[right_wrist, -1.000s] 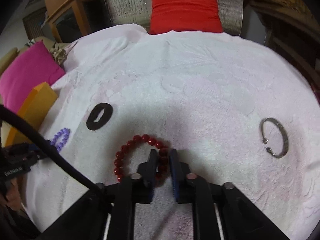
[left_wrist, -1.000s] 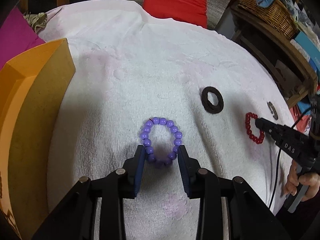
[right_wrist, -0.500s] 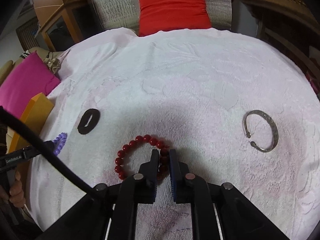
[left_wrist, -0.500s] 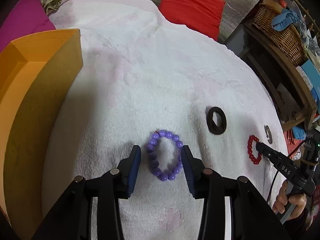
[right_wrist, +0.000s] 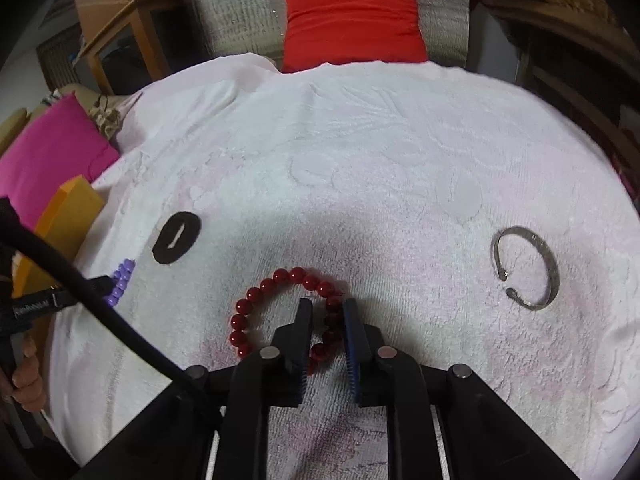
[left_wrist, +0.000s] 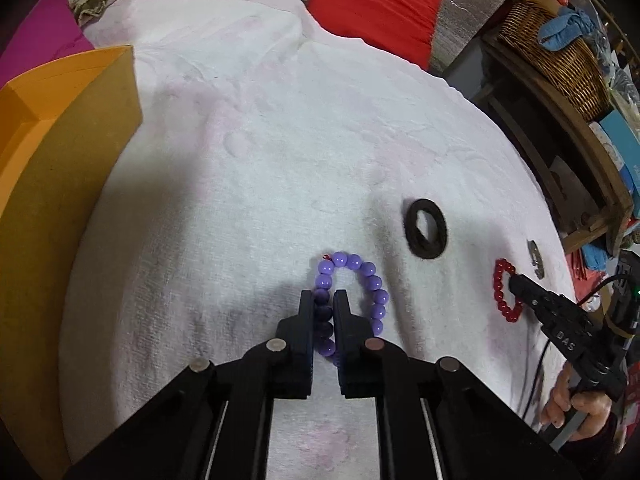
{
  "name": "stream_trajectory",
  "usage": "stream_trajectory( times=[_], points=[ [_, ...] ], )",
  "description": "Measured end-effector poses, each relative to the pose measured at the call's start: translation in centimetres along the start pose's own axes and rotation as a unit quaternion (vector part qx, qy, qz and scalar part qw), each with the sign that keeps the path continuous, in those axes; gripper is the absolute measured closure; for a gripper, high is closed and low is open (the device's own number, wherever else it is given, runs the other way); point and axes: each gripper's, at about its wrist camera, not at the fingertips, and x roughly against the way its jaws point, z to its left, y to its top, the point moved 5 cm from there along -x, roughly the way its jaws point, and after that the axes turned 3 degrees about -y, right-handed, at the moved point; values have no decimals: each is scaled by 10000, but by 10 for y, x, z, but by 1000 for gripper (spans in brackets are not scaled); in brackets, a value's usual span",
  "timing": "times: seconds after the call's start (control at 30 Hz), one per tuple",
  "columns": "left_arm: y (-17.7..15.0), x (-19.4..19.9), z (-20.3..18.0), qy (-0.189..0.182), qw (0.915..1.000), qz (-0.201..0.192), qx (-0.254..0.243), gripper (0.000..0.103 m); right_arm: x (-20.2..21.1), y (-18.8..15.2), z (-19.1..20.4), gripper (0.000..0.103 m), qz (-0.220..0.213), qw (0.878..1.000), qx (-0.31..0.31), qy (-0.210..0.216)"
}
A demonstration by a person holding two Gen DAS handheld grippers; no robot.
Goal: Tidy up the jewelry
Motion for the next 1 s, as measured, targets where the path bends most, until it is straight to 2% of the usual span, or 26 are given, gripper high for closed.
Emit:
stream_trajectory(
  times=[0.1, 0.13, 0.23, 0.33, 0.4, 0.5, 0.53, 0.6, 0.73, 1.0],
  points=[
    [0, 0, -3, 279, 9995, -6, -157, 94, 3, 1, -2, 92, -63, 9999, -56, 62],
    [0, 0, -3, 332, 9993, 3, -167, 91, 4, 2, -2, 92, -76, 9999, -71, 80],
    [0, -1, -4, 261, 9995, 15, -170, 86, 2, 3, -3, 92, -26, 9998, -132, 127],
    [1, -5, -10, 316, 9991, 1, -279, 86, -1, 2, -3, 91, 84, 9996, -211, 165],
    [3, -9, -15, 364, 9987, -24, -360, 86, -1, 2, -1, 84, 72, 9996, -196, 203],
    [2, -10, -19, 408, 9982, -55, -436, 87, -1, 1, 3, 84, 3, 10000, -16, 74],
    [3, -10, -21, 401, 9982, -62, -447, 93, -1, 1, 5, 85, -19, 10000, 64, 28],
    [4, -9, -22, 381, 9983, -96, -421, 94, 0, 0, 9, 92, -107, 9996, 251, -111],
    [6, 0, -24, 327, 9982, -248, -438, 94, 6, 4, 7, 92, -287, 9994, 179, -108],
    [3, 33, -41, -68, 9961, -605, -641, 94, 27, 15, 0, 92, -787, 9969, -99, 6]
  ],
)
